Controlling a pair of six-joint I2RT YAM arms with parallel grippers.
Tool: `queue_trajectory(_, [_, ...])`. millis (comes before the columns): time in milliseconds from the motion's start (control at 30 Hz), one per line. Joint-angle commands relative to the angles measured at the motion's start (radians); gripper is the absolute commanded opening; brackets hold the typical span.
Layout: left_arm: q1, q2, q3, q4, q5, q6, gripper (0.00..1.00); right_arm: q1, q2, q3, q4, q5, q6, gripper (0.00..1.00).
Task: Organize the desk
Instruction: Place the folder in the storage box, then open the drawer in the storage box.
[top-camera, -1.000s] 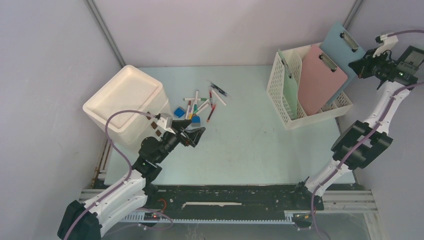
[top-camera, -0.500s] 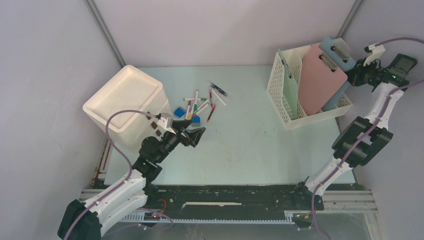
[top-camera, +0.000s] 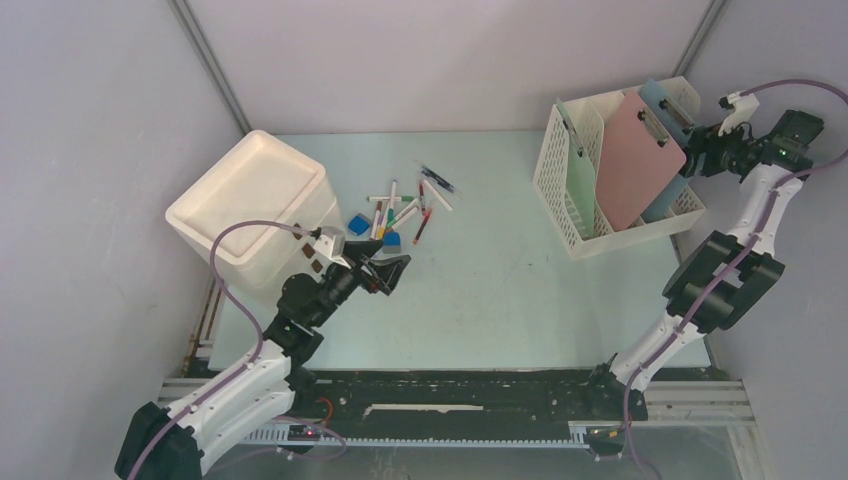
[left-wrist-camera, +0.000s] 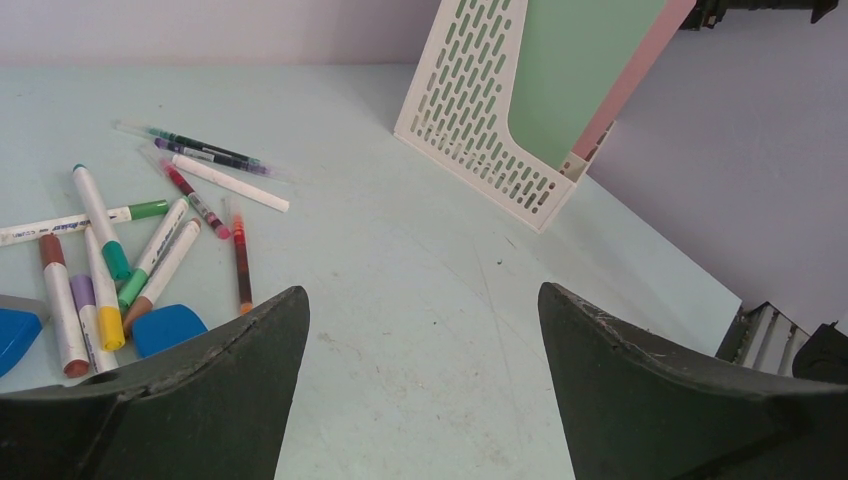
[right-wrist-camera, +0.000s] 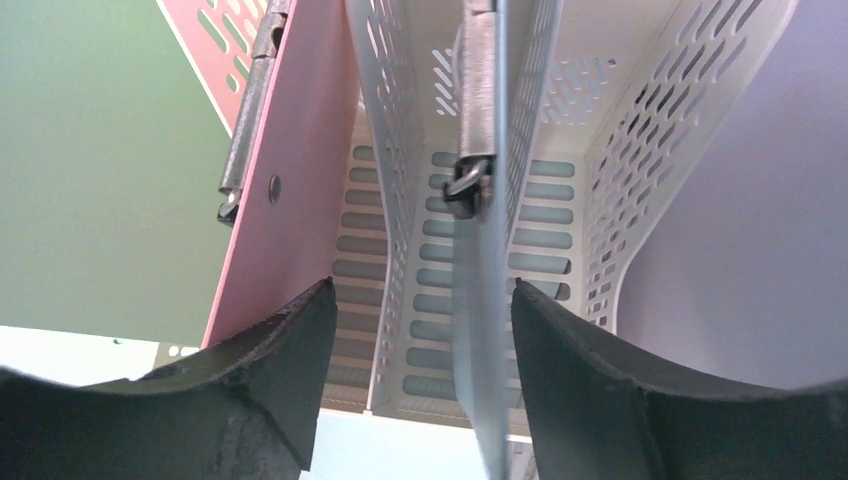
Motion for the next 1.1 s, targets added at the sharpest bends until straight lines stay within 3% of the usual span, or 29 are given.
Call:
queue_trajectory(0, [0.006,-0.017,0.014,0.013,0.004,0.023,0.91,-0.025,-0.108,0.004,0.012,-0.008,0.031,0.74])
queue_trajectory(267, [0.006,-0.049,0.001,0.013,0.009,0.015,0.91,-0.086,-0.237,-0.005,0.001,-0.049,0.082,0.87])
queue_trajectory(567, [0.007,-0.091,0.001,-0.005,0.015,-0.040,0.93,-0.095,-0.435,-0.125,-0.151,-0.123,0.035,0.91])
queue_trajectory(633, [0.006,-0.101,0.003,-0.012,0.010,-0.075,0.98,-0.085,-0.497,-0.183,-0.192,-0.155,0.020,0.93])
queue_trajectory(800, [0.007,-0.120,0.019,-0.020,0.024,-0.168,1.00,0.025,-0.656,-0.347,-0.327,-0.181,-0.050,0.94])
queue_trajectory(1067, [0.006,-0.117,0.091,-0.151,0.049,-0.272,1.00,0.282,-0.866,-0.581,-0.308,-0.161,0.041,0.98])
